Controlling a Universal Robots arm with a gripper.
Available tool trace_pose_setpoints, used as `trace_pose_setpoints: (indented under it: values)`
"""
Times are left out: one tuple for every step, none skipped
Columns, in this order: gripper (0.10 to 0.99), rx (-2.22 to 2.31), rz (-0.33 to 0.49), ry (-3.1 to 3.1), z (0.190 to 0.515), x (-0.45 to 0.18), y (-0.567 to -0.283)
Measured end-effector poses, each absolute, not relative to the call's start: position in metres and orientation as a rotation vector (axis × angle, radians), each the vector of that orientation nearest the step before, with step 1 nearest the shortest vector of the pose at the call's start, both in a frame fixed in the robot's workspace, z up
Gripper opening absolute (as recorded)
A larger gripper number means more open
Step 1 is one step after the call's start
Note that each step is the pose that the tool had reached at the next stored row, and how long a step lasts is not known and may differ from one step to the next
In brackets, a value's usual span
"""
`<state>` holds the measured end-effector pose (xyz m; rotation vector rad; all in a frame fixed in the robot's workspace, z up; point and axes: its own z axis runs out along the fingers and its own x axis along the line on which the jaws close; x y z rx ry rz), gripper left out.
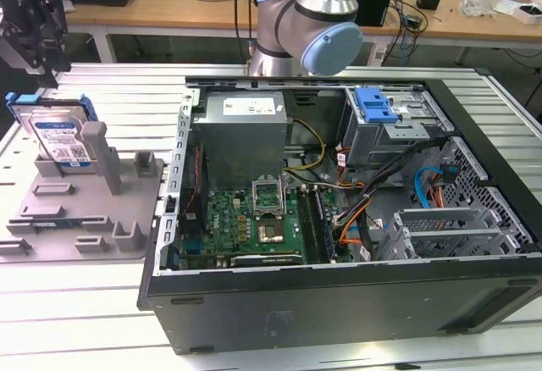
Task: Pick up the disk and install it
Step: 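Pick up the disk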
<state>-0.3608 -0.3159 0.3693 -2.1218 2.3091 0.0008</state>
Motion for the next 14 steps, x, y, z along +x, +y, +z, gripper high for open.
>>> trace_pose_setpoints:
  values:
    - [0.482, -2.122, 0.0, 2.31, 0.369, -0.361, -0.315]
    - [0.482, -2.123, -0.001, 2.31, 0.369, -0.361, -0.315]
    - [0.482, -2.123, -0.001, 2.309, 0.369, -0.365, -0.314]
    - [0.482, -2.124, -0.001, 2.308, 0.368, -0.37, -0.313]
    - [0.482, -2.125, -0.001, 2.307, 0.368, -0.374, -0.312]
    - [0.482, -2.127, -0.002, 2.306, 0.368, -0.377, -0.311]
    - [0.482, -2.13, -0.002, 2.304, 0.367, -0.382, -0.31]
    - [0.482, -2.135, -0.002, 2.299, 0.366, -0.386, -0.31]
    - [0.482, -2.139, -0.002, 2.296, 0.365, -0.389, -0.31]
    - [0.482, -2.142, -0.002, 2.293, 0.364, -0.391, -0.31]
    - [0.482, -2.149, -0.002, 2.287, 0.362, -0.394, -0.31]
    - [0.482, -2.156, -0.001, 2.281, 0.36, -0.398, -0.31]
    - [0.482, -2.161, -0.001, 2.276, 0.358, -0.401, -0.31]
    - [0.482, -2.166, -0.001, 2.272, 0.357, -0.402, -0.31]
